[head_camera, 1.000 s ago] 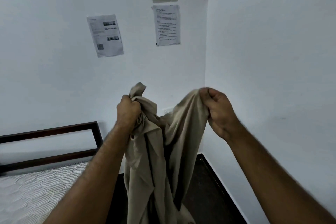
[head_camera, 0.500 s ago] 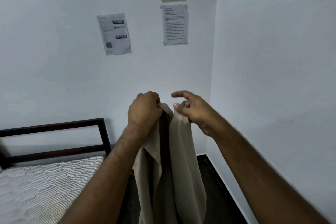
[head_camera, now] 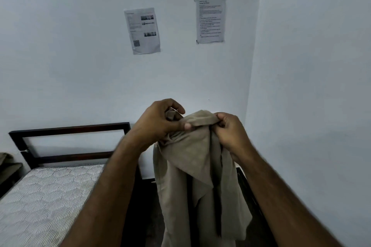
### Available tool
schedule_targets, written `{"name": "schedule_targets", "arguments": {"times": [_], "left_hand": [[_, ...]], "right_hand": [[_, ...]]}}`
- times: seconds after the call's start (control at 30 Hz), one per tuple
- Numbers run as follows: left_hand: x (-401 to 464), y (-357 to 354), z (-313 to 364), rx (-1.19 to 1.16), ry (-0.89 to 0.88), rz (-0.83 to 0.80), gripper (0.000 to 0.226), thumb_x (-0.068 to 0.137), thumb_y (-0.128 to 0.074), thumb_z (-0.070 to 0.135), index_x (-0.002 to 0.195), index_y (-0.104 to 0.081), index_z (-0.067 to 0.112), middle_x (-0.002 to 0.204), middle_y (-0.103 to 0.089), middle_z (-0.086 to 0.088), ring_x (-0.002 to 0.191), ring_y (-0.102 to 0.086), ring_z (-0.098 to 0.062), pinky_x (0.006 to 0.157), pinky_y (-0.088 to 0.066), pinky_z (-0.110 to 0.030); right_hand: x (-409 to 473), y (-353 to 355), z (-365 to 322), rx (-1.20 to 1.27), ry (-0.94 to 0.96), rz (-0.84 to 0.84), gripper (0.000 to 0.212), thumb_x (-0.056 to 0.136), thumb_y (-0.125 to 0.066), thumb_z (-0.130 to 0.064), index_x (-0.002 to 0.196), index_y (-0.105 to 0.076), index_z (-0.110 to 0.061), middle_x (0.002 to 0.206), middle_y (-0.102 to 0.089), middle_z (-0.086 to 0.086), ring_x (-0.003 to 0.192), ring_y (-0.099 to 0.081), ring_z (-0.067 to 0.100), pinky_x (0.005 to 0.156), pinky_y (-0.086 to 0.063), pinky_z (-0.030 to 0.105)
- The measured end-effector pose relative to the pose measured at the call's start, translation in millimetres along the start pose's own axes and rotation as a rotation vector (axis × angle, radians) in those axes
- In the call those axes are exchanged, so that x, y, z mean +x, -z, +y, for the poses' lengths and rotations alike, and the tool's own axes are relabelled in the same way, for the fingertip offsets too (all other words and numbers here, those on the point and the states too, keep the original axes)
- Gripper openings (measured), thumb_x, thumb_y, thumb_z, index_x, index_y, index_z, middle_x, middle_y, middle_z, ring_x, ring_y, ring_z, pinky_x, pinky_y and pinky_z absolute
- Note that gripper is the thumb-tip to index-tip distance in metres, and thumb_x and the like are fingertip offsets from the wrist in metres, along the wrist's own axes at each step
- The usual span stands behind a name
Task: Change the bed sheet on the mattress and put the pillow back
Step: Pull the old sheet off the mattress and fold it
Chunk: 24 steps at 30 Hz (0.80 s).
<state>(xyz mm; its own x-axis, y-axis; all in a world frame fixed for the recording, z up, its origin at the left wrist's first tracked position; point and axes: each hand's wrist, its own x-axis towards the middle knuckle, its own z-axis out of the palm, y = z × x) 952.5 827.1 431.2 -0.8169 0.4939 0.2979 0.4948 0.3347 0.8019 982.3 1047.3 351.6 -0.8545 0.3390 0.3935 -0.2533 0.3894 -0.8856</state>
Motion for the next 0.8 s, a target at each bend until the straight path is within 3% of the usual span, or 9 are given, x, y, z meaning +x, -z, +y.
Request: {"name": "schedule_targets", "arguments": {"times": [0.07, 0.17, 0.33, 0.4, 0.47, 0.53, 0.6, 0.8], "left_hand": [[-3.6, 2.9, -5.2, -0.052, 0.008, 0.065, 0.025, 0.077, -0.089, 0.026, 0.094, -0.071, 0.019, 0.079, -0.076, 0.001, 0.070, -0.066, -0.009, 0.063, -0.048, -0.026], [-7.5, 3.7, -9.8, 0.092, -0.008, 0.185, 0.008, 0.091, -0.076, 0.024, 0.087, -0.072, 0.019, 0.070, -0.075, 0.004, 0.063, -0.067, -0.003, 0.059, -0.045, -0.015], [-11.7, 9.4, -19.7, 0.119, -0.075, 0.583, 0.038, 0.098, -0.061, 0.048, 0.077, -0.067, 0.016, 0.059, -0.061, 0.000, 0.052, -0.051, -0.008, 0.049, -0.037, -0.017], [-13.3, 9.8, -24.1, 0.017, -0.094, 0.556, 0.044, 0.093, -0.063, 0.055, 0.077, -0.065, 0.014, 0.053, -0.048, 0.004, 0.048, -0.040, -0.006, 0.047, -0.033, -0.017], [-17.6, 10.0, -26.3, -0.155, -0.127, 0.374, 0.043, 0.085, -0.074, 0.054, 0.085, -0.065, 0.011, 0.055, -0.051, 0.011, 0.051, -0.044, -0.003, 0.050, -0.036, -0.016], [-21.8, 12.3, -28.8, -0.312, -0.120, 0.185, 0.041, 0.075, -0.084, 0.040, 0.096, -0.066, 0.010, 0.067, -0.062, 0.007, 0.062, -0.057, -0.008, 0.057, -0.047, -0.019], [-25.3, 14.9, -28.8, -0.385, -0.090, 0.106, 0.047, 0.069, -0.094, 0.020, 0.104, -0.065, 0.009, 0.078, -0.064, 0.000, 0.073, -0.062, -0.015, 0.064, -0.053, -0.024], [-30.1, 9.1, -28.7, -0.667, -0.062, 0.375, 0.044, 0.075, -0.081, 0.003, 0.115, -0.063, -0.002, 0.079, -0.073, -0.006, 0.079, -0.070, -0.021, 0.075, -0.058, -0.029]], "right_hand": [[1.5, 1.1, -0.3, 0.032, -0.021, 0.035, 0.027, 0.078, -0.058, -0.016, 0.093, -0.076, -0.029, 0.091, -0.078, -0.008, 0.092, -0.073, 0.015, 0.089, -0.058, 0.050], [4.6, 0.7, 2.0, 0.107, -0.060, 0.087, 0.027, 0.084, -0.059, -0.003, 0.091, -0.076, -0.023, 0.092, -0.078, -0.005, 0.093, -0.073, 0.017, 0.091, -0.058, 0.048], [9.2, 1.2, 8.0, 0.157, -0.100, 0.090, 0.028, 0.089, -0.059, 0.003, 0.094, -0.077, -0.018, 0.091, -0.078, -0.001, 0.094, -0.073, 0.021, 0.088, -0.059, 0.042], [9.6, 0.3, 10.1, 0.177, -0.124, 0.078, 0.029, 0.088, -0.057, 0.005, 0.095, -0.077, -0.016, 0.091, -0.078, 0.001, 0.095, -0.073, 0.023, 0.084, -0.059, 0.039], [10.5, -0.2, 12.5, 0.198, -0.139, 0.069, 0.030, 0.088, -0.057, 0.007, 0.094, -0.077, -0.014, 0.091, -0.078, 0.003, 0.096, -0.073, 0.026, 0.083, -0.058, 0.039], [11.0, 0.9, 13.6, 0.228, -0.155, 0.060, 0.027, 0.088, -0.059, 0.007, 0.095, -0.077, -0.013, 0.092, -0.078, 0.006, 0.097, -0.073, 0.029, 0.085, -0.059, 0.042], [12.1, 3.7, 15.8, 0.245, -0.173, 0.066, 0.024, 0.088, -0.061, 0.007, 0.096, -0.077, -0.010, 0.092, -0.078, 0.007, 0.097, -0.073, 0.029, 0.087, -0.059, 0.044], [8.3, 10.3, 14.8, 0.307, -0.183, 0.065, 0.024, 0.088, -0.061, 0.008, 0.095, -0.077, -0.009, 0.090, -0.078, 0.008, 0.086, -0.073, 0.020, 0.070, -0.059, 0.028]]}}
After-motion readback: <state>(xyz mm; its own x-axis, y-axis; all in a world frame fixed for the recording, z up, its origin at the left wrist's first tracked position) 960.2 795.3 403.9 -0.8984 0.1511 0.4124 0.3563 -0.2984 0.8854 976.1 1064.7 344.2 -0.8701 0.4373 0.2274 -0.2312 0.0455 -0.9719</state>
